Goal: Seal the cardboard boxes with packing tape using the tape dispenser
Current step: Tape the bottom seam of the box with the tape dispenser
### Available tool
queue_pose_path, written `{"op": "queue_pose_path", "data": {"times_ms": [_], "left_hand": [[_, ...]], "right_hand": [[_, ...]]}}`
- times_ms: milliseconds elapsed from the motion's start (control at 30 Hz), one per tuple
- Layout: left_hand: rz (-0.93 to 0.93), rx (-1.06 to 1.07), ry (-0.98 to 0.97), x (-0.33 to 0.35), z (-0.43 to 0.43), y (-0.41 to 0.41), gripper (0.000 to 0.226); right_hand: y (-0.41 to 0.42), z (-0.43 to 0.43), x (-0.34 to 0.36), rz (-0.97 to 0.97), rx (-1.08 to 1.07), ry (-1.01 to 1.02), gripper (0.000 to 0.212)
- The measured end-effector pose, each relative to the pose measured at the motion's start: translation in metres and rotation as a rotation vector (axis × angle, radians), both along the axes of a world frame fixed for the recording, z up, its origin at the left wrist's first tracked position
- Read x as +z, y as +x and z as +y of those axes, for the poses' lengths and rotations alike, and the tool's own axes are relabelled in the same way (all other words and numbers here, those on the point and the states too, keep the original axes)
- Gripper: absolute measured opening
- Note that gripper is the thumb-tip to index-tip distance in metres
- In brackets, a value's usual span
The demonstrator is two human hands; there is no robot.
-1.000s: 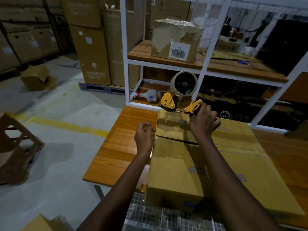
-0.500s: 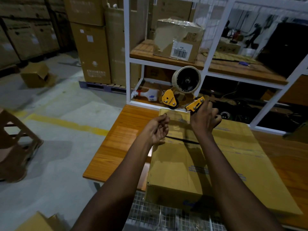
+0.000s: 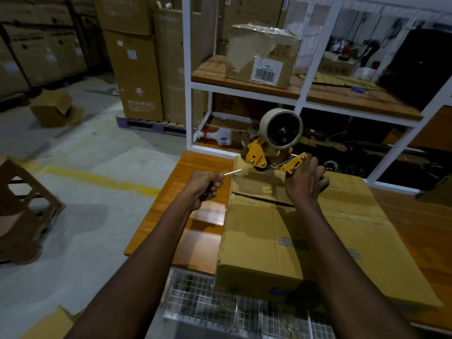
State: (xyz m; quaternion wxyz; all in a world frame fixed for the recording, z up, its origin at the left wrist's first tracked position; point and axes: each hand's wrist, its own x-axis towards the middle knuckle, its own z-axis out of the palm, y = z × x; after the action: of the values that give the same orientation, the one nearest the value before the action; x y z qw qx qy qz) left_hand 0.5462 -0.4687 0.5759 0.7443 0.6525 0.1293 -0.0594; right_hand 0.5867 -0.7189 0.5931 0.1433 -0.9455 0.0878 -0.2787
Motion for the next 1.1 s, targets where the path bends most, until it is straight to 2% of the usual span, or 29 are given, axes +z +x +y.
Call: {"op": "queue_pose_path", "data": {"times_ms": [133, 300, 667, 900, 1100], "left_hand": [[-0.033, -0.042, 0.131, -0.02, 0.011, 0.002, 0.02], [-0.079, -0.156, 0.205, -0.029, 0.018, 0.009, 0.023], [-0.094, -0.123, 0.251, -0.062, 0.012, 0.023, 0.023], [-0.117, -0.104, 0.301, -0.097, -0.009, 0.019, 0.041], [-0.165, -0.133, 0.632, -0.099, -0.009, 0.022, 0.046]], "right_hand": [[-0.009, 0.0, -0.021, 0.039, 0.011, -0.091, 0.035], [-0.013, -0.003, -0.035, 0.074, -0.015, -0.036, 0.048], [-0.016, -0.006, -0.047, 0.067, -0.019, -0.067, 0.048], [-0.017, -0.014, -0.066, 0.01, 0.041, -0.123, 0.046], [-0.015, -0.015, -0.068, 0.027, 0.056, -0.108, 0.049]]}}
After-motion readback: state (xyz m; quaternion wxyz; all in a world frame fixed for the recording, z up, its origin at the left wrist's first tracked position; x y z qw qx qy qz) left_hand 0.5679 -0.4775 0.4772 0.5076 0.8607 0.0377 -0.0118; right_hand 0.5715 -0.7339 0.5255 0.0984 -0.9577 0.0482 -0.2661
